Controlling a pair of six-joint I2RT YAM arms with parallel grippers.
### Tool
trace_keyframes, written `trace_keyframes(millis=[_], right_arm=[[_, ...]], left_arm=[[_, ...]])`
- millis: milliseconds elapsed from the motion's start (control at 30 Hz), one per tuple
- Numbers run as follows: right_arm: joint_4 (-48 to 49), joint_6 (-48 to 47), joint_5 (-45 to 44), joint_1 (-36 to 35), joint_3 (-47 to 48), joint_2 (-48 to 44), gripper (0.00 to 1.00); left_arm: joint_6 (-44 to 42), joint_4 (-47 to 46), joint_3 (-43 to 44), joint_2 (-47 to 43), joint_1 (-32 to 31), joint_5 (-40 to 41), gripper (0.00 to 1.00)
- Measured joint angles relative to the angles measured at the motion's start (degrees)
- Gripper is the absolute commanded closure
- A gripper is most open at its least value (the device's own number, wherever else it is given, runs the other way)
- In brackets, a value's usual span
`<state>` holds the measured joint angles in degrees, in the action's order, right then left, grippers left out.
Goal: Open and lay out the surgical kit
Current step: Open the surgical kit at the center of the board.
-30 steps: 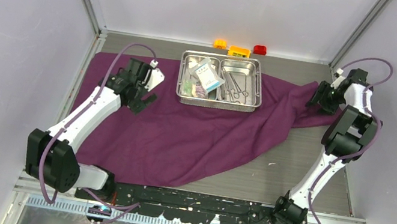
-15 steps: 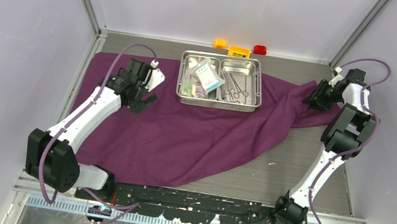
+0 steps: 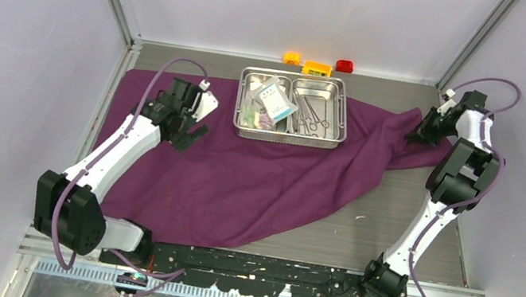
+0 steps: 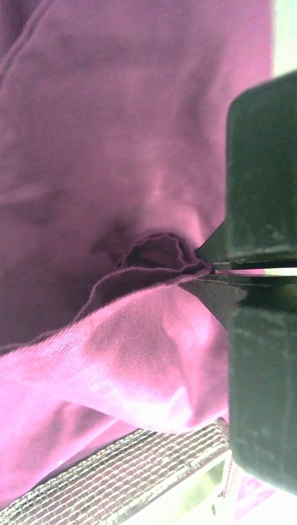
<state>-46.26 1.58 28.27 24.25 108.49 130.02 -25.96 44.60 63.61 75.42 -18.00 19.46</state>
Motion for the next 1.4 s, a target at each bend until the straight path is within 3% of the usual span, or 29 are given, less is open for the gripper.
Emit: trace_keyframes(millis=[233,533,667,1100,1233,1333,1400], right_arm=[[-10.0,-4.9,-6.8,1.3,-2.3,-13.8,1.0],[-29.0,-18.8,-19.8,5.2,0.1,-29.0,1.0],[-33.5,-24.7,-27.5,5.3,-6.2,-33.9,1.0],[-36.0,-33.0,-42.6,5.0,-21.7,-41.5,0.91],[-33.2,-32.7,-46.2,4.3,-25.3,-37.7,0.85],[-30.3,-31.6,-47.6,2.7,-26.1,-32.5,0.63],[-27.7,-30.6,-47.8,1.2,-26.1,-28.7,0.54]], left_arm=[[0.0,0.5,0.0,-0.1,-0.3,-0.3,0.0],[0.0,1.7,0.0,-4.0,-2.2,-1.2,0.0],[0.0,2.2,-0.3,-7.0,-2.7,-1.5,0.0],[-0.1,4.6,-0.5,-9.2,-3.8,-1.7,0.0],[-0.2,4.7,-0.5,-9.1,-4.1,-1.5,0.0],[-0.2,5.0,-0.5,-8.5,-4.3,-1.4,0.0],[-0.3,5.0,-0.5,-7.6,-4.5,-1.2,0.0]])
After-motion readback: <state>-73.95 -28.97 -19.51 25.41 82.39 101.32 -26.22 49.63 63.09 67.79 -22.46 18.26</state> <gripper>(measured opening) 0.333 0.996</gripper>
